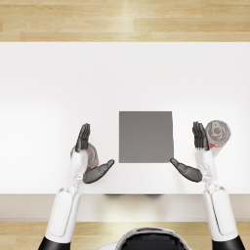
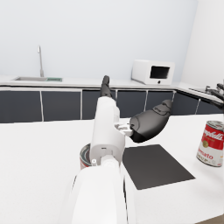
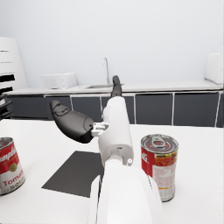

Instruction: Pick up the red can on the left and place it in the middle, then pick up the red can on the right and place it on top of the can in the middle

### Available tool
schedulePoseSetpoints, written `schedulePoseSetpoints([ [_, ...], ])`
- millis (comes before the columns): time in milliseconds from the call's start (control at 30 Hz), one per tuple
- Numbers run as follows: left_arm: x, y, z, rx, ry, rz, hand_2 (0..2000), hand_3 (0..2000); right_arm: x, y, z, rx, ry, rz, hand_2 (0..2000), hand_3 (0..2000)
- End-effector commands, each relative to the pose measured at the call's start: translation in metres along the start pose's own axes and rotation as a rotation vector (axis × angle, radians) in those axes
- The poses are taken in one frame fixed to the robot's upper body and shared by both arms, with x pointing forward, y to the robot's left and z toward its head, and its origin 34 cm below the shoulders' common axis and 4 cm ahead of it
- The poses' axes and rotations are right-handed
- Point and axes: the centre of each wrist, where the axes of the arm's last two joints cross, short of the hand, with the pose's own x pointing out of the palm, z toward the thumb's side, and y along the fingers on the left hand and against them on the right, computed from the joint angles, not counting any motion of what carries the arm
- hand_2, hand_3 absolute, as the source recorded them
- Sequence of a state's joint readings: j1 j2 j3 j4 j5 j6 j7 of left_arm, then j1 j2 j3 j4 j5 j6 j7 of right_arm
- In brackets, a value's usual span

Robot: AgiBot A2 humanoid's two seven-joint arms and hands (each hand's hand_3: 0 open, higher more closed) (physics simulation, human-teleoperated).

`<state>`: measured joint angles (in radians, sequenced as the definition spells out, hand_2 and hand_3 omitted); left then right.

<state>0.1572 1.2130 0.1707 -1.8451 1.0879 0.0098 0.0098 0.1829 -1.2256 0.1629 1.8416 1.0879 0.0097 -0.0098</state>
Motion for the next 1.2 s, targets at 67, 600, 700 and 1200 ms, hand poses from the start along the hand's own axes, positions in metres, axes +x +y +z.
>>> schedulePoseSetpoints([
  [67, -0.008, -0.008, 0.014, 0.055, 0.108, 0.029, 0, 0, -0.027, 0.003, 0.029, -0.115, 0.131, -0.120, 0, 0],
  [600, -0.040, -0.035, -0.023, -0.120, 0.348, 0.161, 0, 0, -0.081, 0.008, 0.001, 0.022, 0.367, -0.337, 0, 0],
  [700, -0.041, -0.040, -0.035, -0.170, 0.338, 0.164, 0, 0, -0.087, 0.010, -0.017, 0.093, 0.350, -0.353, 0, 0],
  [1200, -0.046, -0.056, -0.096, -0.399, 0.281, 0.188, 0, 0, -0.102, 0.011, -0.089, 0.354, 0.267, -0.399, 0, 0],
])
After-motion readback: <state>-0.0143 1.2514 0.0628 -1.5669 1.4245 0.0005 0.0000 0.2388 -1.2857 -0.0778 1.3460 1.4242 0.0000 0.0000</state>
